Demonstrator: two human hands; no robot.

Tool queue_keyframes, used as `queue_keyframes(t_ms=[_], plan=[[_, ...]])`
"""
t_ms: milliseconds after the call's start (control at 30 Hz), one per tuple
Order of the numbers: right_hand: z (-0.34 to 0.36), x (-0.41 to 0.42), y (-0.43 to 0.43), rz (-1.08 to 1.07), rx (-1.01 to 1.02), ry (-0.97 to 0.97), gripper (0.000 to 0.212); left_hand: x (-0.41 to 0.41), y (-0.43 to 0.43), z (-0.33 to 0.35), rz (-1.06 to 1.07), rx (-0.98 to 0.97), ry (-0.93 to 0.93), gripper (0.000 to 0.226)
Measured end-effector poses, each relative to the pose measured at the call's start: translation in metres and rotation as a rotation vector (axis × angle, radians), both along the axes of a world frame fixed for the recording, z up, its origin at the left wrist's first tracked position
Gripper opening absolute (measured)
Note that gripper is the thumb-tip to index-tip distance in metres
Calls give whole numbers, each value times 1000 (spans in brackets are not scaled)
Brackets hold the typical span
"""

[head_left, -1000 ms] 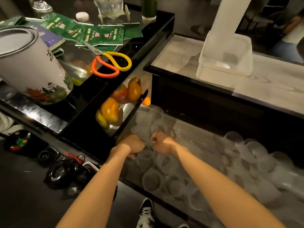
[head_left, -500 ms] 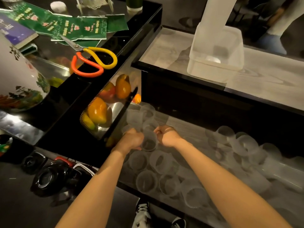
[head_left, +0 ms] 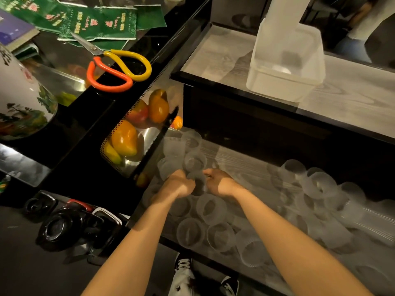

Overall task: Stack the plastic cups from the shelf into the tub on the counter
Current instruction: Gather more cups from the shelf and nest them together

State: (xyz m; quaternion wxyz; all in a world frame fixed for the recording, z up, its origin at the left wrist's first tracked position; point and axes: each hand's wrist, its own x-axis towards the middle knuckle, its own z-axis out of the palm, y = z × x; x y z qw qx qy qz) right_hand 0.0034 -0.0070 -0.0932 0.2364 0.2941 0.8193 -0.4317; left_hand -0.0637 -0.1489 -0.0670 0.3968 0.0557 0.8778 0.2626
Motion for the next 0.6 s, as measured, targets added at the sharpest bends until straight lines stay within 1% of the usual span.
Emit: queue_keyframes(t_ms=[33,100,133,200,300,400,533,600], plan=[[2,0,0,-27,18,37,41,0,1,2,-2,6,2,30],[6,-1,4,-91,89,134,19,0,2,8,-10,22,11,25],[9,-1,6,-124,118,172,16,-1,4,12,-6,37,7,21],[15,-2,11,-177,156,223,20,-4,7,16,-8,69,6,18],[21,-6,20,-181,198,282,13,-8,14,28,-17,114,62,20],[34,-13,27,-231,123,360,22,-15,20,37,-2,139,196,26],[43,-19,26,-236,15,397,30,-19,22,42,38,181,320,7],[37,-24,25,-274,-27,392,30,-20,22,43,42,173,354,19]])
